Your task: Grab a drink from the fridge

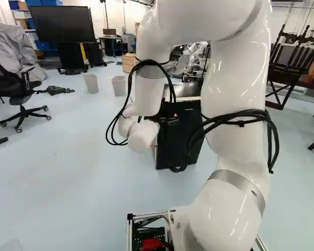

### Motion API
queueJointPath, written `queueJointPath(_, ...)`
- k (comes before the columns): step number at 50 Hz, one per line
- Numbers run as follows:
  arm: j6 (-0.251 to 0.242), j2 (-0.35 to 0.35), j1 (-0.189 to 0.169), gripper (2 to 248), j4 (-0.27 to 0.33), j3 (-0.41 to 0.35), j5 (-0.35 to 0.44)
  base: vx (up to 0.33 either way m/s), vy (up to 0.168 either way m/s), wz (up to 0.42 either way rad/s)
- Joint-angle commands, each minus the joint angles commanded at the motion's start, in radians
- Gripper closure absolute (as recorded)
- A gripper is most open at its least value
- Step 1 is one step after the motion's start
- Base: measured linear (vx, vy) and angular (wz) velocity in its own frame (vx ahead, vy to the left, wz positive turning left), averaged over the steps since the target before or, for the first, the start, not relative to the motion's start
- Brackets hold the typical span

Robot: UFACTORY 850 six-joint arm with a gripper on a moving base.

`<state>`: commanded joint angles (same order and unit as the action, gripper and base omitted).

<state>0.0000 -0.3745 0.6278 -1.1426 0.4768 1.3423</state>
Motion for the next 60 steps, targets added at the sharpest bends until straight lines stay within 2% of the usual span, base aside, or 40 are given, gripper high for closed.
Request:
queueJointPath(17, 0.0, -0.067, 0.031, 3, -0.078, 0.078, 0.049, 0.0, 0.0, 0.0)
queueJointPath(32, 0.0, -0.12, 0.043, 3, -0.09, 0.161, 0.055, 0.0, 0.0, 0.0)
queueJointPath(46, 0.0, -0.173, 0.029, 3, -0.09, 0.248, 0.055, 0.0, 0.0, 0.0)
queueJointPath(60, 0.0, -0.204, 0.011, 3, -0.09, 0.298, 0.055, 0.0, 0.0, 0.0)
